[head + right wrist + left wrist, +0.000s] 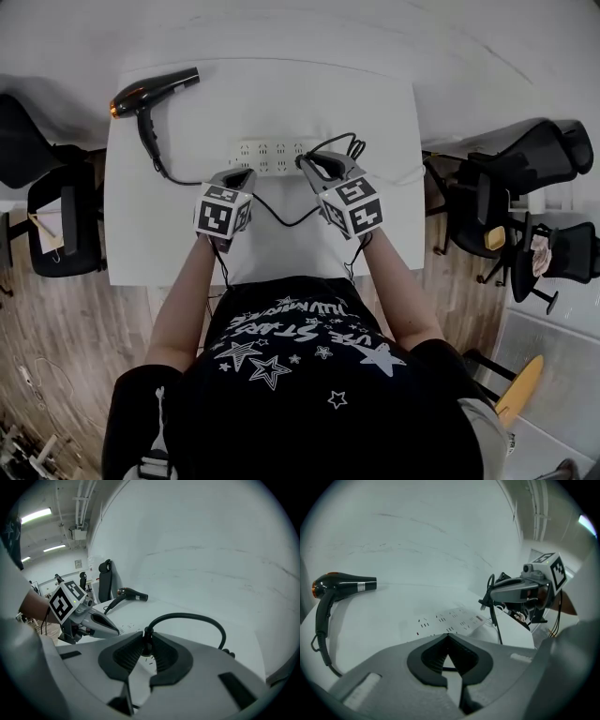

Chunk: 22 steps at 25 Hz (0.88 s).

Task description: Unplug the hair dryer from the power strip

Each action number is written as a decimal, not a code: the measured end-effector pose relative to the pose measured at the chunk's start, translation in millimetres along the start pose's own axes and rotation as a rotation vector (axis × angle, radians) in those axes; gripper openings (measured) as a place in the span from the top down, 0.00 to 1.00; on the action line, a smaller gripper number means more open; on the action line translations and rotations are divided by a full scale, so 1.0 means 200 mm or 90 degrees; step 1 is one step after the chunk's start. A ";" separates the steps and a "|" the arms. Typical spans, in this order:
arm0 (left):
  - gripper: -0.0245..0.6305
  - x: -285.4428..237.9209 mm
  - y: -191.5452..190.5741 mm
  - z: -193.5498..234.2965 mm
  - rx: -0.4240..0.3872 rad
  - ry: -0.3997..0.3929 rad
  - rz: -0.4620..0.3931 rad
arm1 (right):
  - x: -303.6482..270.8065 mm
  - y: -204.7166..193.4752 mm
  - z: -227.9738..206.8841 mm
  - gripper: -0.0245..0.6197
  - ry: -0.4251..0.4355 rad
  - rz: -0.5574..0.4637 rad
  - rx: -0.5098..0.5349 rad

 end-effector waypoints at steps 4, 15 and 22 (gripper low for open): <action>0.95 0.05 -0.01 -0.03 -0.012 -0.020 -0.006 | 0.06 0.00 0.04 0.86 -0.020 -0.011 -0.005; 0.95 0.22 -0.10 -0.11 -0.063 -0.060 -0.056 | 0.25 -0.11 0.18 0.85 -0.082 -0.035 -0.056; 0.95 0.27 -0.16 -0.15 -0.064 -0.087 -0.063 | 0.33 -0.20 0.25 0.85 -0.098 -0.027 -0.080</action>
Point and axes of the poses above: the fingertips, and each gripper's own axes: x backward along the fingers, z to its left, y out of its top, the point moved 9 cm from there along x, backward along the fingers, and after that the axes turned 2 degrees about -y, right-handed, at the moved point
